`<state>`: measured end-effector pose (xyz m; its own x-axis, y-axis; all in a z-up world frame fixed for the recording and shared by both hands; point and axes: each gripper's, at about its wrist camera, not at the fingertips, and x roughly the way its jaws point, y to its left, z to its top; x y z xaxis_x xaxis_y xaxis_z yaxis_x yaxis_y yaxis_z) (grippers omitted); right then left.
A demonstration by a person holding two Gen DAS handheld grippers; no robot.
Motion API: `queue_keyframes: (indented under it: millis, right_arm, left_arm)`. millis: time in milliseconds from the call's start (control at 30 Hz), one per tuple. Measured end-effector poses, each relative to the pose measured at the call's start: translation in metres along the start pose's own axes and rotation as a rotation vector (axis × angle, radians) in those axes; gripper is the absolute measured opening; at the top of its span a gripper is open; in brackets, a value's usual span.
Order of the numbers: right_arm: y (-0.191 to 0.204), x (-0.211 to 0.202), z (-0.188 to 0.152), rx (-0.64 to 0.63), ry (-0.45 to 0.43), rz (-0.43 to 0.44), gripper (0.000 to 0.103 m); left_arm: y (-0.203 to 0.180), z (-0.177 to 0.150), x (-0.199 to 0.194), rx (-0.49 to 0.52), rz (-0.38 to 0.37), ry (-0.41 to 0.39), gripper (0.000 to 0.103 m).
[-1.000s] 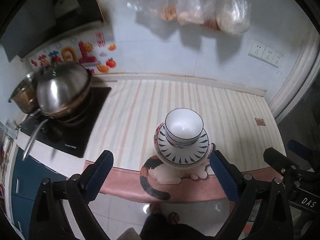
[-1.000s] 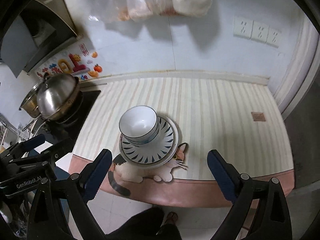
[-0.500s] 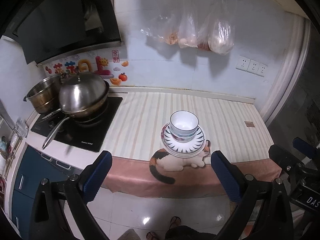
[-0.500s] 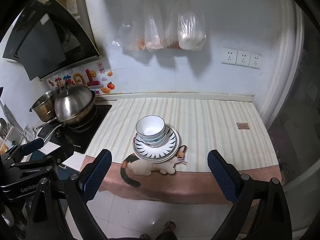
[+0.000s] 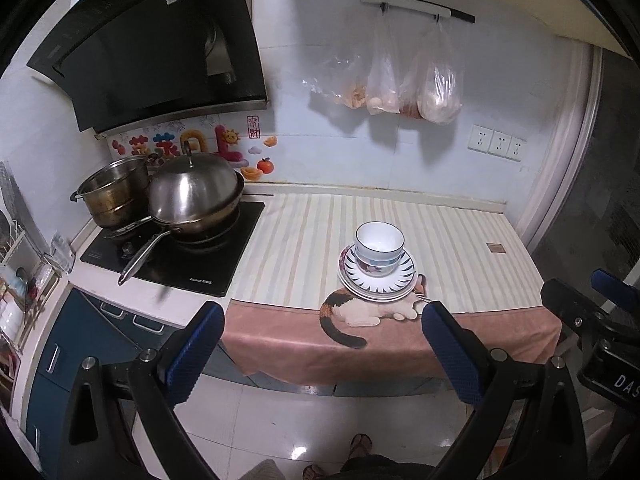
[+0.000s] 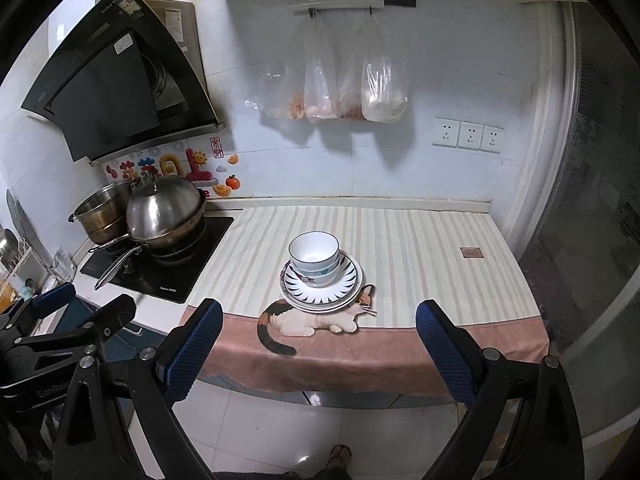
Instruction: Organize plates and bowls
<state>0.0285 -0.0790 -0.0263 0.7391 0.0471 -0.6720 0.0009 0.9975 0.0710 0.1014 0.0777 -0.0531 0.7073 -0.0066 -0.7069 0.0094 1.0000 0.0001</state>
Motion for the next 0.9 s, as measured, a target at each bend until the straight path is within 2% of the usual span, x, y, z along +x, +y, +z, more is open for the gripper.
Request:
queue_keyframes:
  millis: [900]
  right_arm:
    - [-0.014,-0.002,0.003,0.009,-0.005,-0.015,0.100]
  left_arm:
    - [0.004,-0.004,-0.011,0.025,0.022,-0.023,0.101]
